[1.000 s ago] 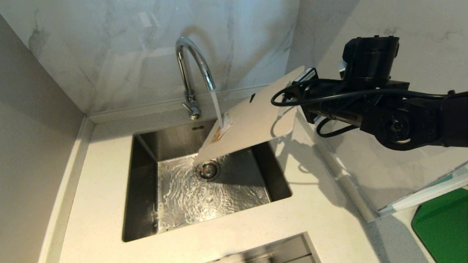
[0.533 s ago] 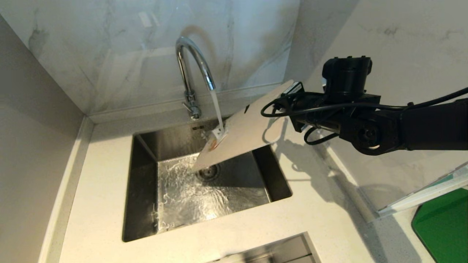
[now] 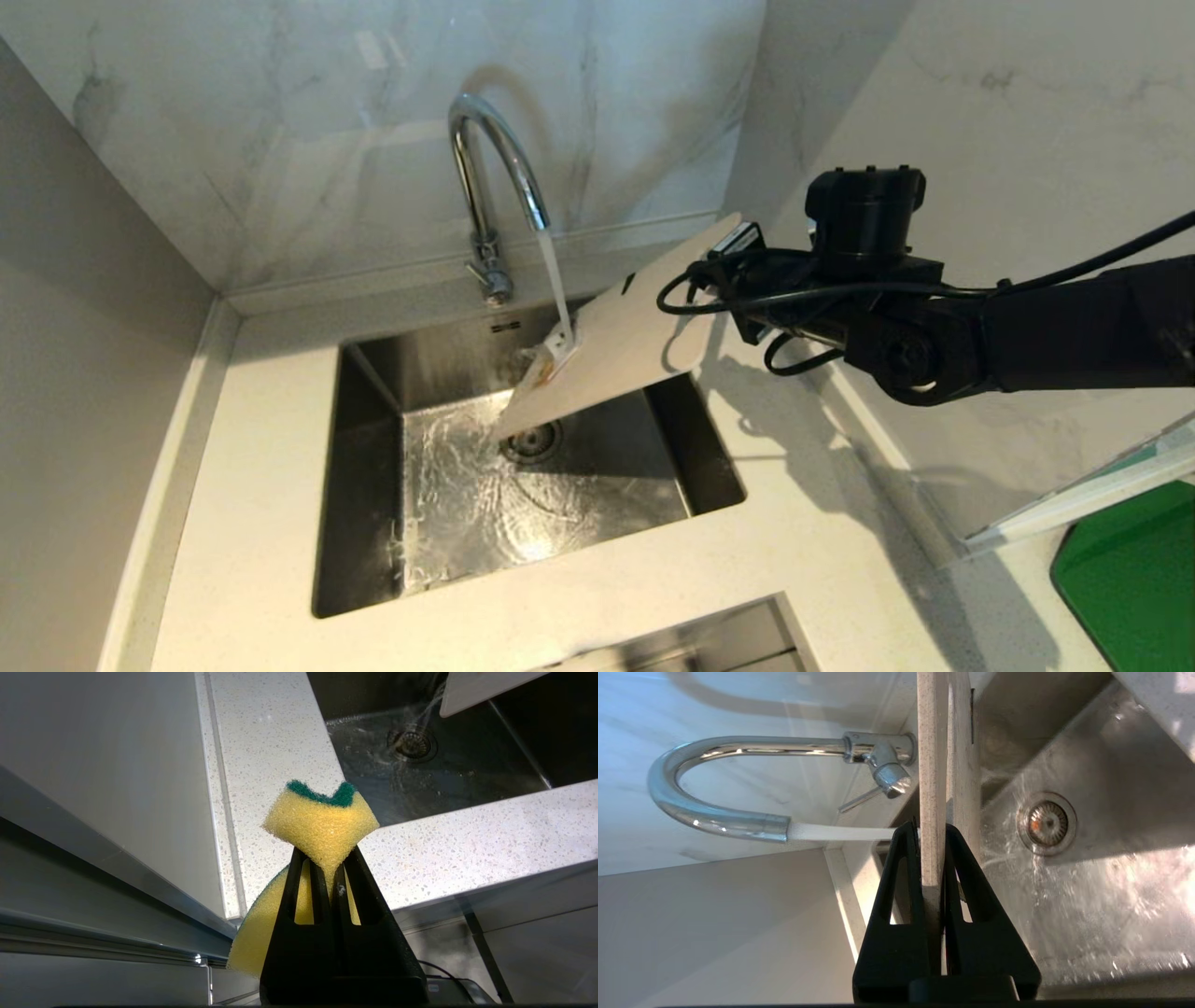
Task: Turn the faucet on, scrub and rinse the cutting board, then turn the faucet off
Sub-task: Scrub the cutting board underwater
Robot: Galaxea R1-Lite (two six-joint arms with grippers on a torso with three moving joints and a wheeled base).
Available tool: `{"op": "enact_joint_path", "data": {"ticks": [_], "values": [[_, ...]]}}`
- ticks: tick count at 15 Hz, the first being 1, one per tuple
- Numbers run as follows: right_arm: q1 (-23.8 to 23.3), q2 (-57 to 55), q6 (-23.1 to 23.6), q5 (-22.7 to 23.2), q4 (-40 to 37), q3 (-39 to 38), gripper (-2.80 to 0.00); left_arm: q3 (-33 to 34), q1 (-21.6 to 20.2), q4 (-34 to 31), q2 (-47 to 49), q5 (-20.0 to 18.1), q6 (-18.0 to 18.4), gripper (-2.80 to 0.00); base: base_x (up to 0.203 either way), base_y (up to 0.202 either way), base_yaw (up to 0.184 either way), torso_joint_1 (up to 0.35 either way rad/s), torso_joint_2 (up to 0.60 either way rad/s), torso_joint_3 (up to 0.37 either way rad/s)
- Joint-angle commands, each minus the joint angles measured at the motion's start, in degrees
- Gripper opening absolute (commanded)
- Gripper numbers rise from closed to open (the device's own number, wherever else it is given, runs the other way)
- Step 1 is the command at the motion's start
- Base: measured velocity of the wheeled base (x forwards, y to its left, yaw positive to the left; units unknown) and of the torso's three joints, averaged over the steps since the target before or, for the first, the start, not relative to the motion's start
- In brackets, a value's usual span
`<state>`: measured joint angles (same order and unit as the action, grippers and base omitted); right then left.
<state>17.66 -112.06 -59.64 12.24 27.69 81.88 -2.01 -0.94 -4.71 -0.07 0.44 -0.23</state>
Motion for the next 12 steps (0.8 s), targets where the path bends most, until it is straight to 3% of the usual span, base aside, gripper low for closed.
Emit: {"op": "enact_joint_path", "data": {"ticks": [1, 6, 12], "values": [[0.0, -1.0, -0.4, 0.1, 1.4, 0.0, -2.8, 0.0, 0.0, 0.0, -0.2, 0.0, 0.0, -2.8, 0.0, 0.0, 0.0, 0.0, 0.0, 0.0], [0.0, 0.9, 0.0, 0.1, 0.4, -0.6, -2.8, 0.0, 0.0, -0.1, -0.1, -0.3, 0.1, -2.8, 0.0, 0.0, 0.0, 0.0, 0.0, 0.0], [-0.2, 13.3, 2.0, -0.3, -10.5, -6.0, -2.8, -0.2, 0.0, -0.5, -0.2, -0.7, 1.1, -2.8, 0.0, 0.0, 0.0, 0.0, 0.0, 0.0]]}}
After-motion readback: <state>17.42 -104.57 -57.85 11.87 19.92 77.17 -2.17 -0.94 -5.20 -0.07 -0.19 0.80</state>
